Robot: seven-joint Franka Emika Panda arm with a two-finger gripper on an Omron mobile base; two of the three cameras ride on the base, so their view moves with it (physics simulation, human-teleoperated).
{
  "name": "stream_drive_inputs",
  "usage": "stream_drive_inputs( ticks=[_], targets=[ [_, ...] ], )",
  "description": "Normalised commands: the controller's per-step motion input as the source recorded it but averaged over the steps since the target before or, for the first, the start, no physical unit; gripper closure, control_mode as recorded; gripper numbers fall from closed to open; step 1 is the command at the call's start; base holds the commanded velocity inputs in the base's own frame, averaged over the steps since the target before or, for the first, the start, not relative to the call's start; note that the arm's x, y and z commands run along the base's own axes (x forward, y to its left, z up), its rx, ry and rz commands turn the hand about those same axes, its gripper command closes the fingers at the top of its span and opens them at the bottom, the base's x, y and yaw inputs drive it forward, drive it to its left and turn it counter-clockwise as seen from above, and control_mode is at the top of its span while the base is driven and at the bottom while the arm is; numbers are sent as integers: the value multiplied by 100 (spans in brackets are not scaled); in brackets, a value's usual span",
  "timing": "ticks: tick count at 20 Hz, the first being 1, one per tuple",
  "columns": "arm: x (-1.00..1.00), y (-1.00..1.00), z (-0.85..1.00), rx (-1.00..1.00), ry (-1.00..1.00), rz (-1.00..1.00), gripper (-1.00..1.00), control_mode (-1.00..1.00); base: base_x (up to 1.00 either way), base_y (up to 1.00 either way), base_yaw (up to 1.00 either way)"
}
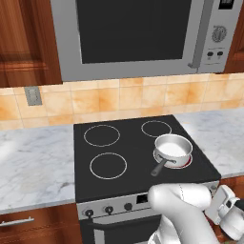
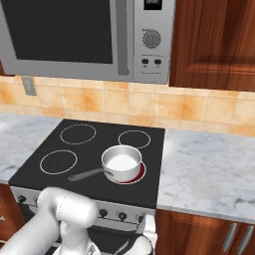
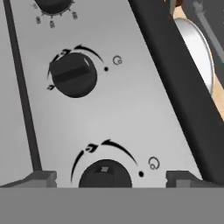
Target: Turn off the front right burner of the stove.
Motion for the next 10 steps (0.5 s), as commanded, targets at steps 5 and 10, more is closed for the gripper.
stream_drive_inputs(
  ticks=[5, 10],
  targets=[
    [27, -3, -24, 0, 0, -7, -100, -100, 0, 0, 0],
    [1, -6, -22, 0, -1, -5, -100, -100, 0, 0, 0]
  ],
)
